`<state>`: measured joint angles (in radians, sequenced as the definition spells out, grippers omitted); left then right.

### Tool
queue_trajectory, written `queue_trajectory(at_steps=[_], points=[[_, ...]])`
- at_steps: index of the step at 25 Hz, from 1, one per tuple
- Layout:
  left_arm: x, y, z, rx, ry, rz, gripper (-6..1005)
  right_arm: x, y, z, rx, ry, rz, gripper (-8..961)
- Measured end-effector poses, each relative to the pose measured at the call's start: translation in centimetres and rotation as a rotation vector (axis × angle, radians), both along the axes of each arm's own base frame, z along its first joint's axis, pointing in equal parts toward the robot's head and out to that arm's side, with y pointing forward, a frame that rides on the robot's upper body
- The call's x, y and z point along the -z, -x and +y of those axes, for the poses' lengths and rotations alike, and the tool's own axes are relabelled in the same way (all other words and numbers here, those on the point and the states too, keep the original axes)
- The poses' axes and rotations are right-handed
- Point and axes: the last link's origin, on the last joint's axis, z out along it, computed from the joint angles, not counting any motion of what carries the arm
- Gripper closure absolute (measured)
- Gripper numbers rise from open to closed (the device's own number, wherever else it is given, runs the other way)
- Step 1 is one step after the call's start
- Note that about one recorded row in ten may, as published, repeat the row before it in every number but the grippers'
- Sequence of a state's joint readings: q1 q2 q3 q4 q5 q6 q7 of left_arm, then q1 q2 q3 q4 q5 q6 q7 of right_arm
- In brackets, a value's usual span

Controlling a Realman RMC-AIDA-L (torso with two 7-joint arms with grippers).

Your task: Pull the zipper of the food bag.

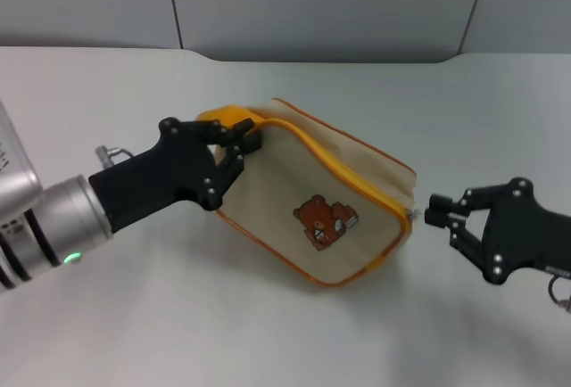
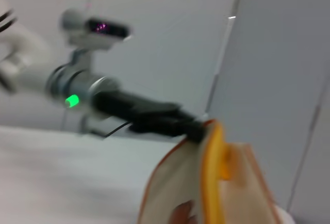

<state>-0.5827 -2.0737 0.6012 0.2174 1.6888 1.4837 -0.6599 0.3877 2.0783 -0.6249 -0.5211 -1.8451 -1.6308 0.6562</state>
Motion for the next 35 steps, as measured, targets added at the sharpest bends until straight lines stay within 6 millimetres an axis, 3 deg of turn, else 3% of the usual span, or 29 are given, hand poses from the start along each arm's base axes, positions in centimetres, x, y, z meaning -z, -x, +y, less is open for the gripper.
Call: queue_trajectory(at_steps=[4, 12, 20, 22, 26, 32, 35], points=[[0.3, 1.2, -1.2, -0.063, 0.010, -0.030, 902, -0.1, 0.2, 0.2, 0.065, 0.024, 0.081, 844], [1.0, 3.3, -3.2, -0.170, 0.010, -0.056, 908, -0.7, 0.9, -0.4, 0.091, 0.034, 0.239, 681], [1.0, 4.1, -3.7, -0.196, 0.011, -0.041, 759, -0.5, 1.0, -0.5, 0.102, 0.051, 0.260, 427], [-0.4, 4.0, -4.1, -0.179, -0.002, -0.102, 693, -0.6, 1.2, -0.8, 0.103, 0.078, 0.288, 207], [-1.9, 3.3, -4.6, -0.114, 0.052, -0.155, 504, -1.1, 1.6, -1.1, 0.094, 0.135, 0.326, 148], [-3.7, 2.2, -6.9, 0.056, 0.431, -0.082, 271, -1.5, 2.2, -2.7, 0.023, 0.378, 0.281, 133], [-3.9, 2.2, -7.3, 0.071, 0.504, -0.065, 249, -0.8, 2.2, -2.9, 0.034, 0.447, 0.231, 134]])
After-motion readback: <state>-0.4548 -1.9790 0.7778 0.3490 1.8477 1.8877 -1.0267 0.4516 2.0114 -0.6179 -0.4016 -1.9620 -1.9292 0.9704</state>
